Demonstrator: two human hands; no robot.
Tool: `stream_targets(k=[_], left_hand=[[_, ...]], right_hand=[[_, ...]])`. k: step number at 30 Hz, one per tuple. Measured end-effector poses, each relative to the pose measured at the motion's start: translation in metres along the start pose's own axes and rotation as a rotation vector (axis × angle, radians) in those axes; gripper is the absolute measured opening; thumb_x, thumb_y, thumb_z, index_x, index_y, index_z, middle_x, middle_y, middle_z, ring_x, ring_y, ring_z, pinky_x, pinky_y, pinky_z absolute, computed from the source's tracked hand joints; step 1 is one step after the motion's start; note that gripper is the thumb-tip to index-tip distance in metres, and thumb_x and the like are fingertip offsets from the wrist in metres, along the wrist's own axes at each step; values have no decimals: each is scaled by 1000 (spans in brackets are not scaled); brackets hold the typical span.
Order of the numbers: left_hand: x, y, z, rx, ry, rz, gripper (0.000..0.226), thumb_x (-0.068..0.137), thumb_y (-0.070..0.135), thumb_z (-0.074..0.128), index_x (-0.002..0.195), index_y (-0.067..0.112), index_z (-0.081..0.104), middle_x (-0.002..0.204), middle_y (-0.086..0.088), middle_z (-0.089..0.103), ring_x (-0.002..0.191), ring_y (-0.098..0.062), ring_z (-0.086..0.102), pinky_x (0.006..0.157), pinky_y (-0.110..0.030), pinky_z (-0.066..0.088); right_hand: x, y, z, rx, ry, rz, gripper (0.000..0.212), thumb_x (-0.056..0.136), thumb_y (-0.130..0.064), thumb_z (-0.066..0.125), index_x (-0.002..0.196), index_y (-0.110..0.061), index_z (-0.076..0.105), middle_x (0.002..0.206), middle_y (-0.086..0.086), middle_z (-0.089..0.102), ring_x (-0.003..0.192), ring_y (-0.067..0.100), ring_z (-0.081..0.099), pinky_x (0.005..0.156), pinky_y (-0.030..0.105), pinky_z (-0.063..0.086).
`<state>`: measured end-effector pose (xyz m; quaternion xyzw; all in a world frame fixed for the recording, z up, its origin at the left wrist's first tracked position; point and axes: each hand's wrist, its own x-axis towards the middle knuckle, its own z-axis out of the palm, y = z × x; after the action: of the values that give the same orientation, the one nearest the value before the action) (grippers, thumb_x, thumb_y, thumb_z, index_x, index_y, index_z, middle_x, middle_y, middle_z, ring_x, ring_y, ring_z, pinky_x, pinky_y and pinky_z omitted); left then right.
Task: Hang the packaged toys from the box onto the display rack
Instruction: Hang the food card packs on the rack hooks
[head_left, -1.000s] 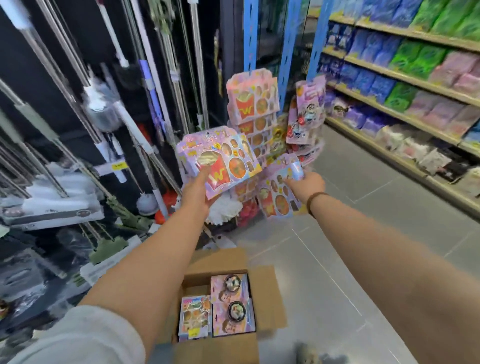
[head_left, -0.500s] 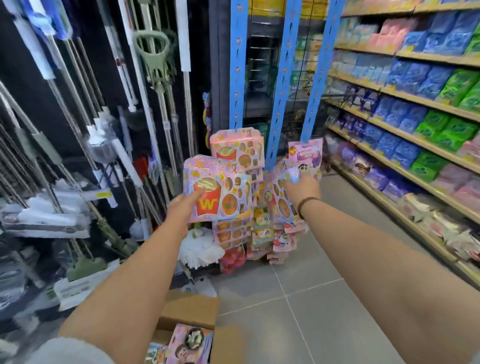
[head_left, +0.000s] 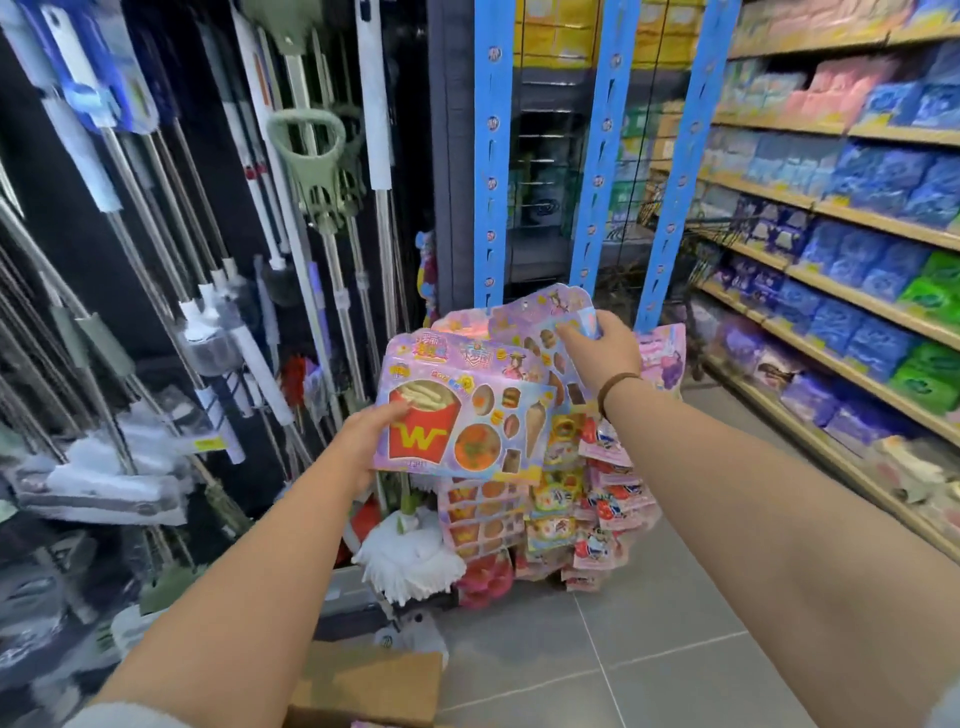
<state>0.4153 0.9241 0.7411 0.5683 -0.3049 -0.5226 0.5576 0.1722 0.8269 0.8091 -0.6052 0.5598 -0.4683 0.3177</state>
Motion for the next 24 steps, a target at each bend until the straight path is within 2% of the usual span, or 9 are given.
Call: stream_targets(k=[3, 5, 10, 14, 18, 20, 22, 24], left_hand=[[28, 18, -3, 8, -46, 22, 16, 94, 21, 52, 92, 9, 64, 67, -4, 74, 56, -16, 71, 50, -27, 57], [43, 28, -4, 23, -69, 18, 17, 93, 21, 52, 95, 9, 64, 68, -5, 74, 58, -17, 71, 52, -28, 58], [72, 53, 3, 54, -104, 17, 18, 95, 20, 50, 90, 10, 64, 66, -3, 74, 57, -15, 71, 51, -26, 58], [83, 65, 13, 52, -138, 29, 18, 96, 17, 48, 89, 9, 63, 64, -2, 73, 54, -14, 70, 48, -24, 56], [88, 69, 25, 41, -153, 21, 13, 93, 19, 55, 89, 9, 63, 64, -3, 73, 54, -14, 70, 47, -25, 56], [90, 68, 31, 18, -146, 6, 20, 96, 17, 47, 87, 9, 62, 63, -4, 73, 53, -15, 70, 47, -25, 56], [91, 66, 37, 14, -158, 6, 17, 95, 17, 49, 89, 8, 62, 65, -5, 73, 55, -16, 70, 48, -26, 56], [91, 64, 40, 15, -161, 15, 12, 91, 17, 55, 90, 8, 63, 67, -5, 74, 57, -17, 71, 49, -27, 57]], right_hand=[[36, -7, 12, 38, 25, -8, 38, 86, -37, 62, 68, -14, 37, 64, 1, 36, 57, 17, 32, 57, 29, 33], [56, -10, 18, 91, 9, -5, 38, 88, -31, 61, 68, -14, 34, 61, 1, 34, 54, 16, 31, 54, 27, 32], [96, -11, 34, 220, -11, 40, 23, 87, -24, 62, 79, -14, 44, 60, 4, 38, 52, 17, 34, 51, 28, 32], [118, -7, 37, 258, 0, 61, 39, 86, -29, 65, 64, -16, 35, 56, 3, 36, 50, 16, 33, 49, 26, 31], [138, 3, 33, 321, 11, 98, 46, 86, -34, 62, 61, -18, 26, 56, 6, 23, 49, 18, 23, 48, 27, 21], [145, 5, 32, 356, 15, 143, 44, 89, -29, 58, 60, -17, 27, 57, 7, 22, 47, 18, 24, 44, 24, 21], [149, 7, 35, 373, -7, 186, 42, 91, -23, 55, 59, -15, 30, 57, 6, 23, 45, 16, 27, 38, 20, 22], [152, 6, 39, 333, -40, 191, 36, 91, -24, 54, 62, -7, 42, 62, 9, 30, 56, 20, 33, 48, 25, 29]])
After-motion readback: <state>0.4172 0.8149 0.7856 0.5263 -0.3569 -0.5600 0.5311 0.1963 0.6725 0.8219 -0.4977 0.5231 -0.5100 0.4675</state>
